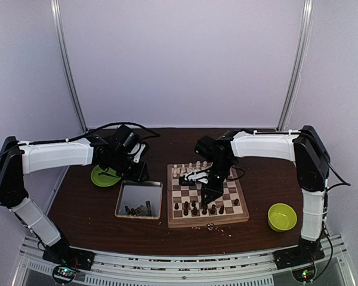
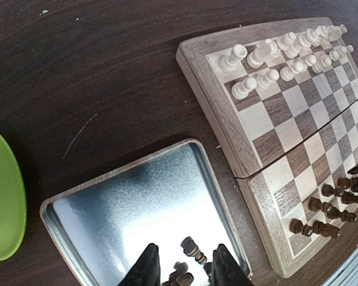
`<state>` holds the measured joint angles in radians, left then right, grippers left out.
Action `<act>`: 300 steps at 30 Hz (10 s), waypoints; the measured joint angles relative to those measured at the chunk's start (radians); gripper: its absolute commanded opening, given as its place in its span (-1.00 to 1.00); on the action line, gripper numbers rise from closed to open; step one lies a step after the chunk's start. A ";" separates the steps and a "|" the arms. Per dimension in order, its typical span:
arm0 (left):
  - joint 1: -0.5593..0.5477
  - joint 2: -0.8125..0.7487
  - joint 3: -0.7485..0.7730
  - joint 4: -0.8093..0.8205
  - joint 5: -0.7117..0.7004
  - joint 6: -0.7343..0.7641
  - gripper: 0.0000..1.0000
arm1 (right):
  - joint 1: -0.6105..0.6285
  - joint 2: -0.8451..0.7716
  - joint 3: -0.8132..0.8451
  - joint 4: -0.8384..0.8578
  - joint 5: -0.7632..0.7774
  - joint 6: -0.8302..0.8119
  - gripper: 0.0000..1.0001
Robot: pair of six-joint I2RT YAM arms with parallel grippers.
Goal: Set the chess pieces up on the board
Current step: Move the pawn to e7, then pick up the rook from the storage box, then place the rook at h8, then pick up the knight from the storage box.
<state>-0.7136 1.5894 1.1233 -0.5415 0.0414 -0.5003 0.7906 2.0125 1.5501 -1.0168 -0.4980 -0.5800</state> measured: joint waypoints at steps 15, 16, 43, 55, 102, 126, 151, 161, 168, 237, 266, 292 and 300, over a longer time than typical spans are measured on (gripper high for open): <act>0.000 -0.001 -0.022 0.000 0.000 0.001 -0.38 | -0.006 -0.028 0.005 -0.029 -0.024 0.002 -0.38; 0.000 -0.002 -0.034 -0.001 0.002 0.002 -0.38 | -0.010 -0.043 0.009 -0.036 -0.032 0.002 -0.38; -0.073 0.084 -0.045 -0.193 0.041 0.121 -0.39 | -0.179 -0.393 -0.339 0.143 -0.105 0.026 -0.36; -0.073 0.164 0.005 -0.220 0.017 0.108 -0.38 | -0.221 -0.422 -0.374 0.224 -0.108 0.033 -0.35; -0.074 0.189 0.017 -0.392 -0.022 0.312 -1.00 | -0.226 -0.406 -0.379 0.221 -0.126 0.026 -0.32; -0.073 -0.102 -0.072 -0.164 0.059 0.303 -1.00 | -0.075 -0.158 0.040 0.095 -0.273 0.175 -0.25; -0.336 0.168 0.318 -0.274 0.171 0.363 -1.00 | -0.399 -0.559 -0.455 0.275 -0.258 0.183 -0.22; -0.377 0.338 0.444 -0.390 0.074 0.388 -1.00 | -0.438 -0.559 -0.488 0.338 -0.246 0.165 -0.22; -0.382 0.380 0.459 -0.425 0.039 0.390 -1.00 | -0.439 -0.559 -0.488 0.340 -0.248 0.157 -0.21; -0.115 0.120 0.043 -0.300 -0.020 -0.476 -0.42 | -0.444 -0.504 -0.487 0.308 -0.274 0.111 -0.20; -0.079 0.302 0.105 -0.288 0.000 -0.559 -0.43 | -0.444 -0.465 -0.472 0.256 -0.295 0.072 -0.18; -0.093 0.037 -0.009 -0.223 -0.112 -0.098 -0.92 | -0.406 -0.460 -0.325 0.218 -0.394 0.169 -0.14; -0.230 -0.062 -0.008 0.005 -0.110 0.099 -0.86 | -0.306 -0.233 -0.013 0.090 -0.526 0.260 -0.10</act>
<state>-0.9432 1.5272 1.1152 -0.5362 -0.0685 -0.4011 0.4850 1.7794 1.5372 -0.9268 -1.0237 -0.3199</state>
